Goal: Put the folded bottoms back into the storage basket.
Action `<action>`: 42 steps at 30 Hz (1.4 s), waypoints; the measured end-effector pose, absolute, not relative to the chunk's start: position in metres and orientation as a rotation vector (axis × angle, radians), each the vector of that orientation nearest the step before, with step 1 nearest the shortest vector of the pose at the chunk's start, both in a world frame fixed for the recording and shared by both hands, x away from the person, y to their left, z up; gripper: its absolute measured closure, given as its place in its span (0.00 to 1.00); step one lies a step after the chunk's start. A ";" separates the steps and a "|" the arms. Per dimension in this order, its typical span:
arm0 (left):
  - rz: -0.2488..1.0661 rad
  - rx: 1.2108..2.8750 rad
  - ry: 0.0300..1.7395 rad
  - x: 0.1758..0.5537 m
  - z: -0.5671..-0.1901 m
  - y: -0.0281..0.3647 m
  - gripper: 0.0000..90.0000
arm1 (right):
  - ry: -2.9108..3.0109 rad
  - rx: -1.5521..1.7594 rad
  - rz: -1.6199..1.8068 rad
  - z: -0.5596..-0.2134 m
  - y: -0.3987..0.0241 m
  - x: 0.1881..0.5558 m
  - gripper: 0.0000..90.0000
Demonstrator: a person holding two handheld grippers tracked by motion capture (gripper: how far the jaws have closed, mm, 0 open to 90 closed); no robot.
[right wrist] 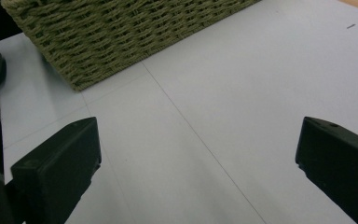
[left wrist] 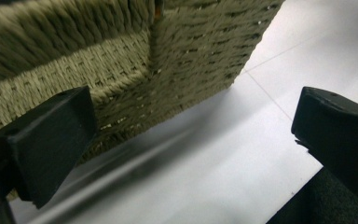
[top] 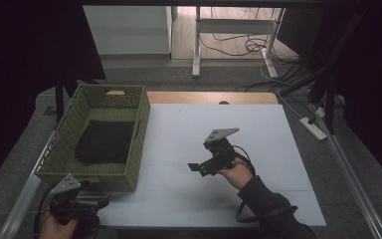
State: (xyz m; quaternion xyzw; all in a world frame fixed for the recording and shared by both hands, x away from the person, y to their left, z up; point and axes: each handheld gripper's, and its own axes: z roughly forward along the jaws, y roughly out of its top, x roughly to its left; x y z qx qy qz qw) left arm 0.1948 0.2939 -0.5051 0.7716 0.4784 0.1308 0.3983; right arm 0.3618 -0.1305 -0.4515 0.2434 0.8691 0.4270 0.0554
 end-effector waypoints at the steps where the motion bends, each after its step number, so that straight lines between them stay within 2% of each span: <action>1: 0.330 1.953 1.211 0.195 -0.505 0.294 0.00 | 2.638 0.737 1.293 -0.451 -0.132 0.361 0.01; 42: 0.275 1.936 1.236 0.200 -0.507 0.297 0.01 | 2.513 0.866 1.223 -0.460 -0.228 0.309 0.01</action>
